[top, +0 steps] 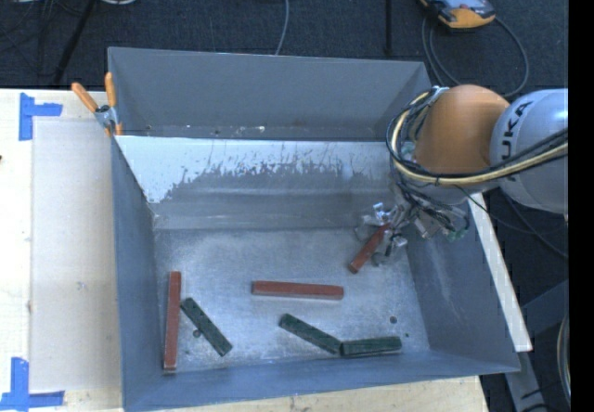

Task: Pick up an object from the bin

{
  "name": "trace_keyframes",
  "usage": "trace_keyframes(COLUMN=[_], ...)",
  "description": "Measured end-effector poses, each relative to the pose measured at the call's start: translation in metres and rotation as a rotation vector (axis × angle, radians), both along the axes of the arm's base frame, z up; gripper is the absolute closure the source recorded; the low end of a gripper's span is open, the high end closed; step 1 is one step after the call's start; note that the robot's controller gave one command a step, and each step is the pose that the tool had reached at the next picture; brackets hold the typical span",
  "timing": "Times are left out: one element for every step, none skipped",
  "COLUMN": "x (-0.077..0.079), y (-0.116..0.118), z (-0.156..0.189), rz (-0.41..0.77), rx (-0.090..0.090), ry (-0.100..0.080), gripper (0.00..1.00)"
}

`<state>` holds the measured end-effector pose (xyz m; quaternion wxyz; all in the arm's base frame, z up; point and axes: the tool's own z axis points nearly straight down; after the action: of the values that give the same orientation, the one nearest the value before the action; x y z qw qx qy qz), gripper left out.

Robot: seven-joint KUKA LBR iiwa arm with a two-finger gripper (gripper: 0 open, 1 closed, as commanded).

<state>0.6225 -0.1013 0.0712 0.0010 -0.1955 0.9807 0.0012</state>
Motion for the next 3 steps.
trace_keyframes(x=[0.000, -0.001, -0.001], y=[0.000, 0.001, 0.001], z=[0.001, 0.007, 0.024], rz=[0.000, 0.001, 0.001], rx=[0.000, 0.001, 0.001], ry=[0.000, 0.002, 0.003], gripper=[1.00, 1.00, 1.00])
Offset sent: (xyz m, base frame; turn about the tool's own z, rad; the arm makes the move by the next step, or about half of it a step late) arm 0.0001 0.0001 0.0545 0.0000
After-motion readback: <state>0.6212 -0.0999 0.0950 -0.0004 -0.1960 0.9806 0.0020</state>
